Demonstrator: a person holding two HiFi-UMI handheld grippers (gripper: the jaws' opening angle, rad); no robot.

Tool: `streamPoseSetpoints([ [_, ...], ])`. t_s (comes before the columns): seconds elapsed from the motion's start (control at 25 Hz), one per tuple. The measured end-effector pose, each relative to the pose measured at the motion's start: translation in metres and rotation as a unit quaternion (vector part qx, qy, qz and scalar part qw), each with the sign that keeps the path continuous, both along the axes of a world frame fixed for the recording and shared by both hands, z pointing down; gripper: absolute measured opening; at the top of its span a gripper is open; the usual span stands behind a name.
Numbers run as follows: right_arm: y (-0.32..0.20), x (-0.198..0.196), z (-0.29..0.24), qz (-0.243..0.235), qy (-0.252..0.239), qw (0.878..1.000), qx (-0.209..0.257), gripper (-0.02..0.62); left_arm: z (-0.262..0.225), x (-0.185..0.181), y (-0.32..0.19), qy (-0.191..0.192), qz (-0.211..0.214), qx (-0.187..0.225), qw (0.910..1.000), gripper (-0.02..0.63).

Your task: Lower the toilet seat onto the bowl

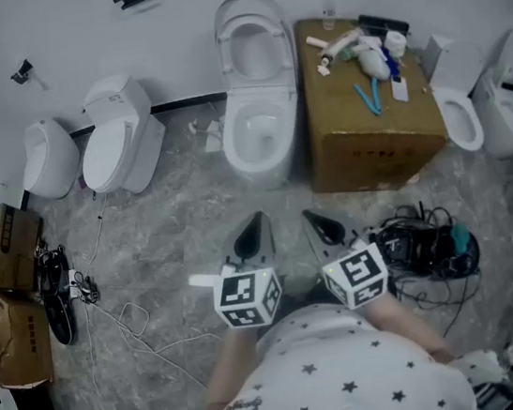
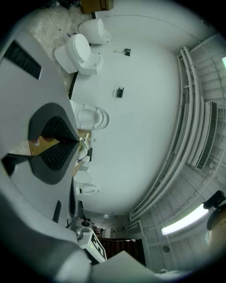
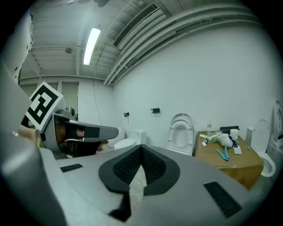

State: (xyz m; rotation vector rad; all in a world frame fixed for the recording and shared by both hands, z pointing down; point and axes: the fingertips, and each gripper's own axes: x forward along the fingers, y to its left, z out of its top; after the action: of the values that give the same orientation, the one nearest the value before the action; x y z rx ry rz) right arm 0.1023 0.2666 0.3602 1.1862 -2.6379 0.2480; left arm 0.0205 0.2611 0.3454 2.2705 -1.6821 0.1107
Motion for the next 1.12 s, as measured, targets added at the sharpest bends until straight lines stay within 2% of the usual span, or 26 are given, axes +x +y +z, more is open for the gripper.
streamPoseSetpoints([
  [0.24,0.024,-0.006,0.005,0.009,-0.006,1.0,0.012,0.006,0.009,-0.01,0.029,0.006,-0.001,-0.003,1.0,-0.003],
  [0.52,0.036,-0.013,0.002,-0.031,0.013,0.999,0.004,0.006,0.005,-0.008,0.035,0.016,-0.019,0.0,0.9997,-0.003],
  [0.68,0.035,-0.021,0.0,-0.035,0.015,0.999,0.005,0.006,0.005,-0.013,0.035,0.02,-0.017,-0.005,0.9996,-0.003],
  [0.92,0.034,-0.034,0.0,-0.026,-0.022,0.999,0.0,0.006,0.013,-0.023,0.035,0.012,-0.001,-0.014,0.9998,-0.003],
  [1.12,0.037,-0.052,0.001,-0.016,-0.032,0.999,-0.001,0.006,0.019,-0.035,0.036,0.005,0.016,-0.02,0.9997,-0.003],
])
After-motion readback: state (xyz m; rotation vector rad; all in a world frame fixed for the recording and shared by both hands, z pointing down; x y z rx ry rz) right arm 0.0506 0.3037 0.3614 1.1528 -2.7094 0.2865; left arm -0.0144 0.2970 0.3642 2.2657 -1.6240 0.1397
